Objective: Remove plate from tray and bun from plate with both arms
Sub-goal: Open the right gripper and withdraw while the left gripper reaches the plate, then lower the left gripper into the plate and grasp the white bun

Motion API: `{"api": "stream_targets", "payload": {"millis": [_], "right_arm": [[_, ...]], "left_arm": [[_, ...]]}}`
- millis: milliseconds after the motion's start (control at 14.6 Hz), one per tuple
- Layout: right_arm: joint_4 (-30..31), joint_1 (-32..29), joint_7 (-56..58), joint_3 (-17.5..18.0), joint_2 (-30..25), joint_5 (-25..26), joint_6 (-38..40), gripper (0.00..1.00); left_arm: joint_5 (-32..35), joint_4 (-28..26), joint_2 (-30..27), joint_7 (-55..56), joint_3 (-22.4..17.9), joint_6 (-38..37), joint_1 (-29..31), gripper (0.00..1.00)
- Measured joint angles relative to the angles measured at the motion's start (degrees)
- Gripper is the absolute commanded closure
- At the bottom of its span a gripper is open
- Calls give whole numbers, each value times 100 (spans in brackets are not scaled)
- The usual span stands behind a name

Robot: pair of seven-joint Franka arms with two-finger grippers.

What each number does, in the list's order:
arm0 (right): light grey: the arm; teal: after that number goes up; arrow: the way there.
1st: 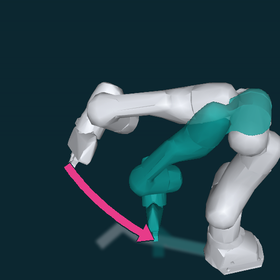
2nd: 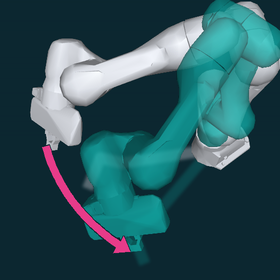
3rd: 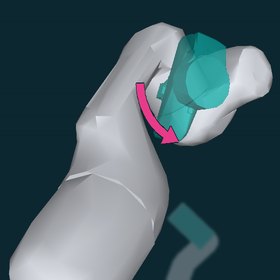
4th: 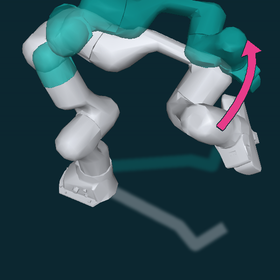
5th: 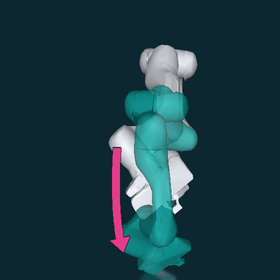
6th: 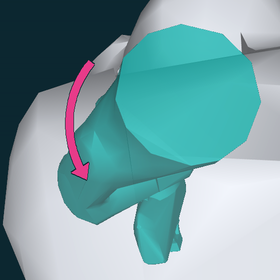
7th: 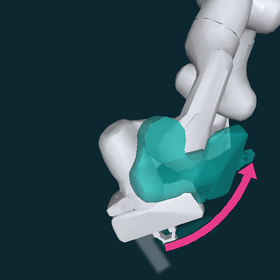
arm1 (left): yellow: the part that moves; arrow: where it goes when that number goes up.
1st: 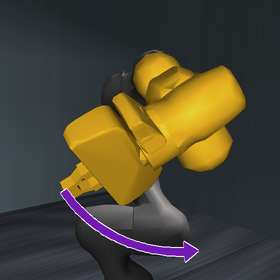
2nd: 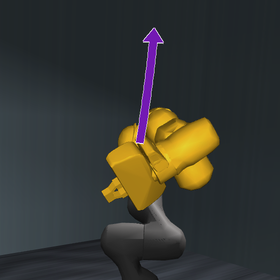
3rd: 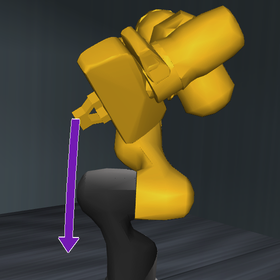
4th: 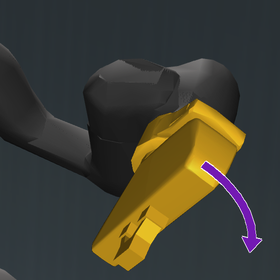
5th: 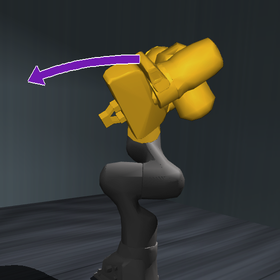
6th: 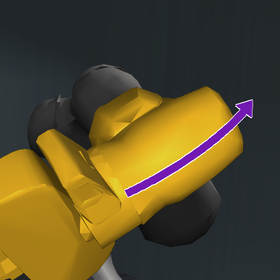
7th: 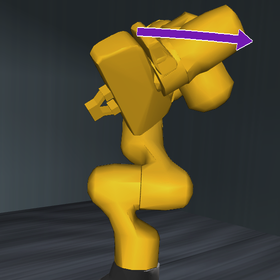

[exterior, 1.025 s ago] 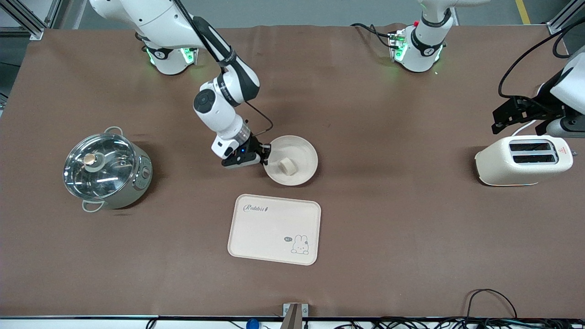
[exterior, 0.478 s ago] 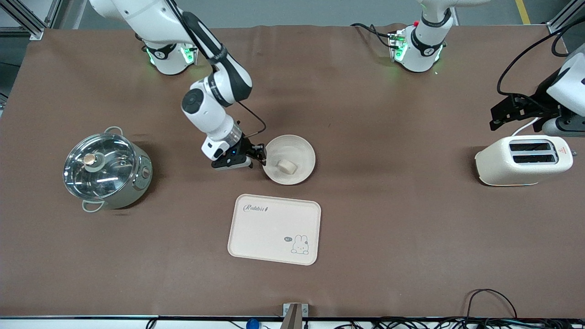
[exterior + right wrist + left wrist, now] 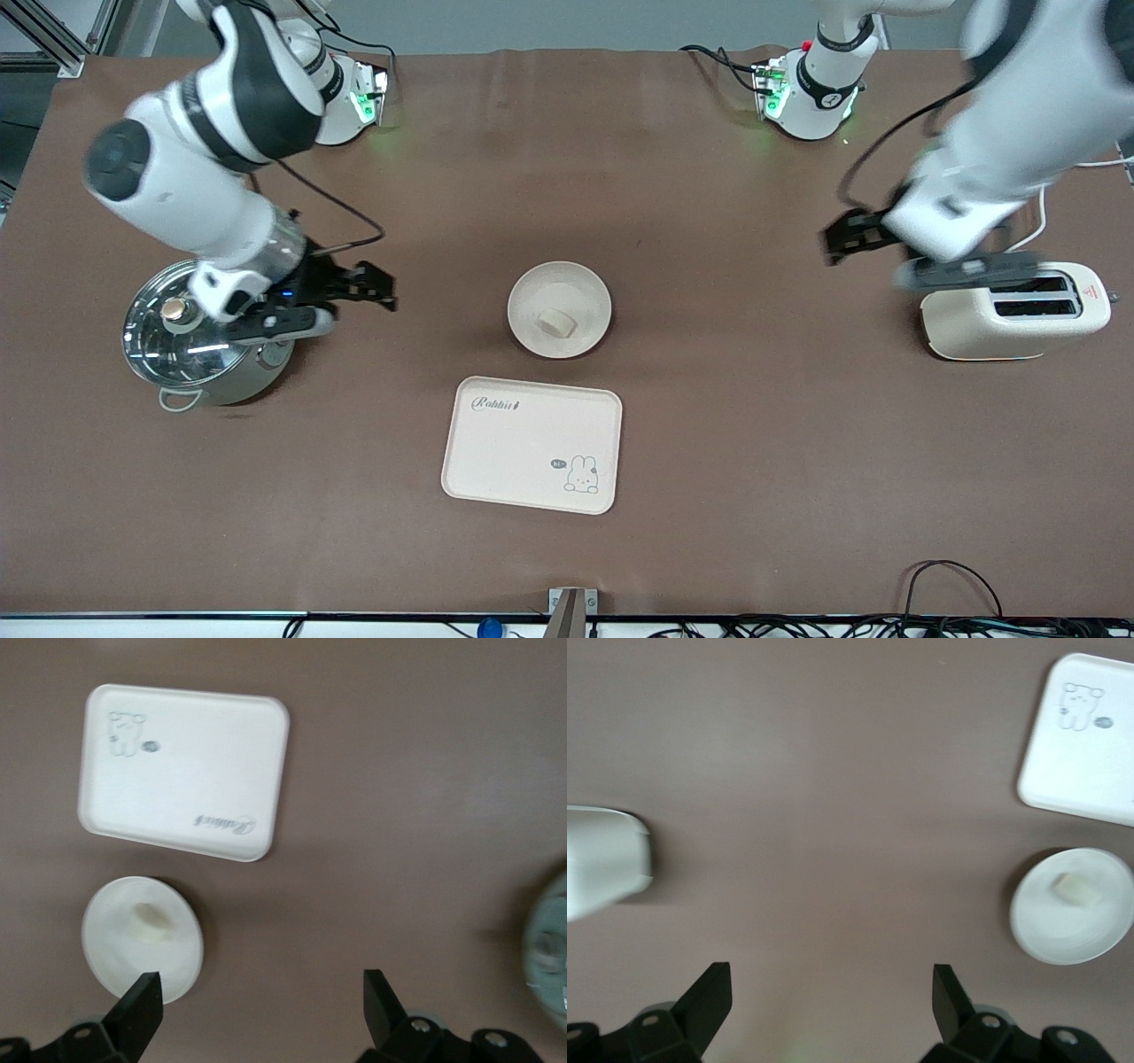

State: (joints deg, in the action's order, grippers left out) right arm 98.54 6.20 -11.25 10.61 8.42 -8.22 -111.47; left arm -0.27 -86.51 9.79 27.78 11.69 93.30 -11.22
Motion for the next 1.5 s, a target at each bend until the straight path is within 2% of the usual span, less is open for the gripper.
{"api": "stream_targets", "payload": {"millis": [273, 683, 1025, 1230, 1298, 1366, 1435, 1503], "right_arm": [[-570, -479, 72, -2, -250, 554, 726, 0], [-661, -1222, 618, -28, -1140, 723, 1651, 0], [-751, -1317, 1460, -684, -1200, 724, 1737, 0], [-885, -1284, 1513, -771, -1136, 721, 1922, 0], [-915, -1265, 1513, -771, -1117, 720, 1930, 0], [-924, -1243, 1513, -771, -1101, 720, 1931, 0], [-927, -1229, 1513, -771, -1087, 720, 1931, 0], [-930, -1220, 1513, -771, -1076, 720, 1931, 0]], "left_arm": [[1, -18, 1053, 1723, 161, 1385, -1150, 0], [20, -21, 2211, 3750, 147, 3207, -2053, 0], [1140, -39, 3209, 5291, 142, 4149, -2527, 1], [1388, -36, 3563, 5783, 142, 4456, -2716, 4], [1398, -41, 3619, 5841, 141, 4534, -2753, 12], [1402, -55, 3655, 5883, 141, 4619, -2775, 34], [1404, -79, 3676, 5893, 141, 4678, -2781, 60], [1405, -100, 3687, 5895, 137, 4714, -2778, 71]]}}
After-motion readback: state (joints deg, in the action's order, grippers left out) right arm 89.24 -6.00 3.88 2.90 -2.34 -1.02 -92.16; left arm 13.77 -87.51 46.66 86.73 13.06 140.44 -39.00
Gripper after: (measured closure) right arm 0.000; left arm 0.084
